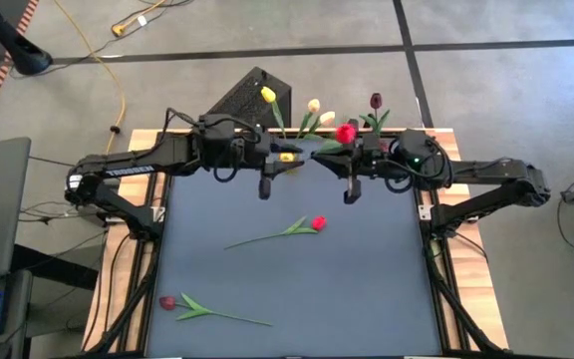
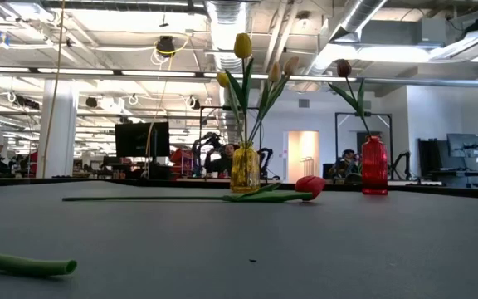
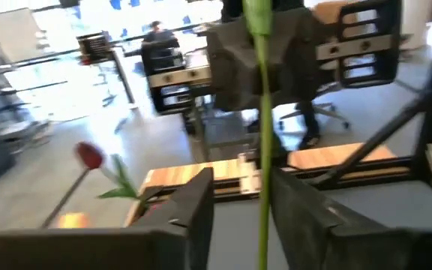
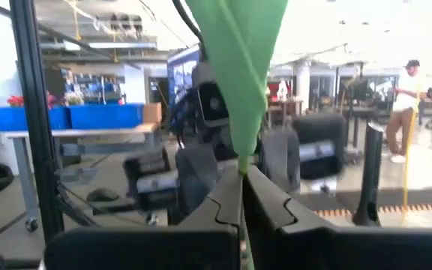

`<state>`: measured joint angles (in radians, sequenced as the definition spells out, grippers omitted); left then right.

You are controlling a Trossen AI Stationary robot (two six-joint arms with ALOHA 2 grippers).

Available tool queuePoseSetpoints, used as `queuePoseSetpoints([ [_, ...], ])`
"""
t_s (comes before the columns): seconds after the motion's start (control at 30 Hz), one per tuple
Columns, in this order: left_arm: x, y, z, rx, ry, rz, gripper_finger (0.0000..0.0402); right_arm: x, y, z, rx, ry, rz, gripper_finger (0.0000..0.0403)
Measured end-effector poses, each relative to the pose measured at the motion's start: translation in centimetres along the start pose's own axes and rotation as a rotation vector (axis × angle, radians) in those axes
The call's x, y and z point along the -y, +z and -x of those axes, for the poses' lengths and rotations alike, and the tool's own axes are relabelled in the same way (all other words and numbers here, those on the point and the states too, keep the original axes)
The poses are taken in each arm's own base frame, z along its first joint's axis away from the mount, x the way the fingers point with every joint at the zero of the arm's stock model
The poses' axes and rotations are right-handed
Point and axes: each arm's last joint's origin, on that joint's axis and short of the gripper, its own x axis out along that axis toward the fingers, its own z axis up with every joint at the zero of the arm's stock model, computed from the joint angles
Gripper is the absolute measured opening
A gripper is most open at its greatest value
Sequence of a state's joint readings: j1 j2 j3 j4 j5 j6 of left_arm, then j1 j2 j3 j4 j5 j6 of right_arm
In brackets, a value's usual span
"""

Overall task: Sort flowers into vase by color
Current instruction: Put the top red flower into the red vase

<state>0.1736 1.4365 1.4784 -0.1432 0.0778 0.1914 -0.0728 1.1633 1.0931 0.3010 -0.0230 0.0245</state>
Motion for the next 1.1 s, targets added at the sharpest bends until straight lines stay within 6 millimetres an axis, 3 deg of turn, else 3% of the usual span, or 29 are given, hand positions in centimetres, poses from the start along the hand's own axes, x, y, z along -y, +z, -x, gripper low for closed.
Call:
queuePoseSetpoints([
  [0.13, -0.6, 0.8, 1.6, -0.005, 0.097, -0.036, 0.0150, 0.3, 1.0, 2.1, -0.068, -0.034, 0.001, 0.0029],
  [0.27, -1.2, 1.5, 3.3, -0.011, 0.174, -0.057, 0.0159, 0.8, 1.6, 5.1, -0.190, -0.119, 0.007, 0.0022],
  [0.53, -2.5, 1.6, 5.3, -0.063, 0.287, -0.032, 0.0158, 2.4, 2.0, 10.3, -0.332, -0.514, 0.043, 0.0024],
  [0.83, -2.9, 1.1, 5.3, -0.097, 0.294, 0.032, 0.0158, 5.0, 0.5, 13.8, -0.367, -0.808, 0.065, 0.0022],
  [1.1, -2.8, 1.0, 5.3, -0.099, 0.294, 0.074, 0.0158, 6.9, -0.8, 14.9, -0.409, -0.898, 0.068, 0.0022],
])
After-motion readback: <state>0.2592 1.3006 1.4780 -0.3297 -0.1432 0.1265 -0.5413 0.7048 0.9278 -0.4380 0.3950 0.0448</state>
